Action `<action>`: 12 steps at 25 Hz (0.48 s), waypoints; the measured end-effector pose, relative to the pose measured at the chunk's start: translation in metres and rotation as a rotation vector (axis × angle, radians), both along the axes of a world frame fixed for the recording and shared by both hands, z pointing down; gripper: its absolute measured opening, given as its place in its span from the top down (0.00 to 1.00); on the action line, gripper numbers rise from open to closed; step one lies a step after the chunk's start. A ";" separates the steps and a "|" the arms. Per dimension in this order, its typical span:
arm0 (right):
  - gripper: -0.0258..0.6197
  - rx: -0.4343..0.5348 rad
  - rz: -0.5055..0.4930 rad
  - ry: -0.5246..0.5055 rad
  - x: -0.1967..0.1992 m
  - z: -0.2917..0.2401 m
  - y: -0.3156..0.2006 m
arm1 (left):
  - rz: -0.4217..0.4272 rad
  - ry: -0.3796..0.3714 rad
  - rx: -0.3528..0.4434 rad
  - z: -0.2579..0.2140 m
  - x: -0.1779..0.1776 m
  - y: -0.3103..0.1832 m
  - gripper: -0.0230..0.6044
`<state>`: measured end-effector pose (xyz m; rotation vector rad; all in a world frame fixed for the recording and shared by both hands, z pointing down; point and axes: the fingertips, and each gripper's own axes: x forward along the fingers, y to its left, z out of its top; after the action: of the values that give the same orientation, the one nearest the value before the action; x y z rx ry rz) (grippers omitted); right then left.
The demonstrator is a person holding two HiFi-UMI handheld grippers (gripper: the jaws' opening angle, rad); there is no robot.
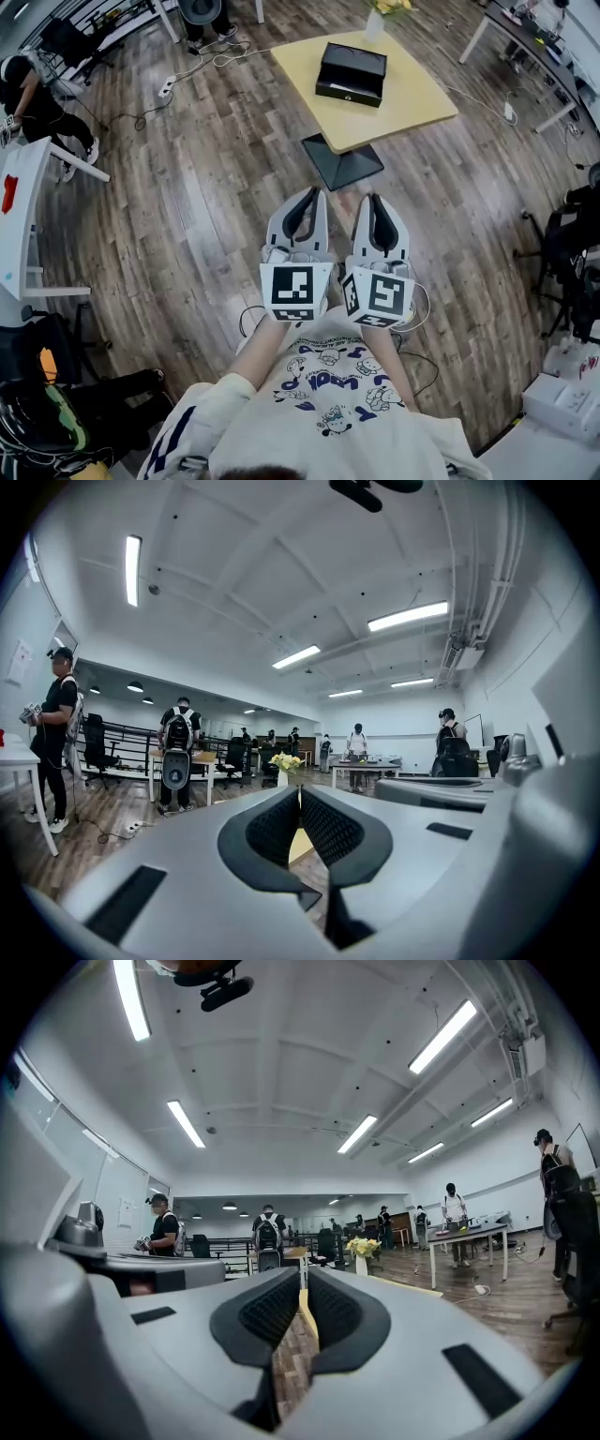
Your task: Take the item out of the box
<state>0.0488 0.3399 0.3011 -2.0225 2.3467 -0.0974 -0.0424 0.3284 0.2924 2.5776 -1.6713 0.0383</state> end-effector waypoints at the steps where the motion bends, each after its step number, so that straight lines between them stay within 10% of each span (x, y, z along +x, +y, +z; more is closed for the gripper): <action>1: 0.89 -0.001 -0.007 0.000 0.001 0.000 -0.001 | -0.005 -0.001 -0.002 0.000 0.001 0.000 0.93; 12: 0.89 -0.020 -0.025 -0.018 0.009 0.006 -0.020 | -0.009 -0.027 -0.014 0.005 0.014 -0.016 0.93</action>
<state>0.0583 0.3202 0.3072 -1.9930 2.3706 -0.1396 -0.0286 0.3125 0.2969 2.5712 -1.6852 0.0842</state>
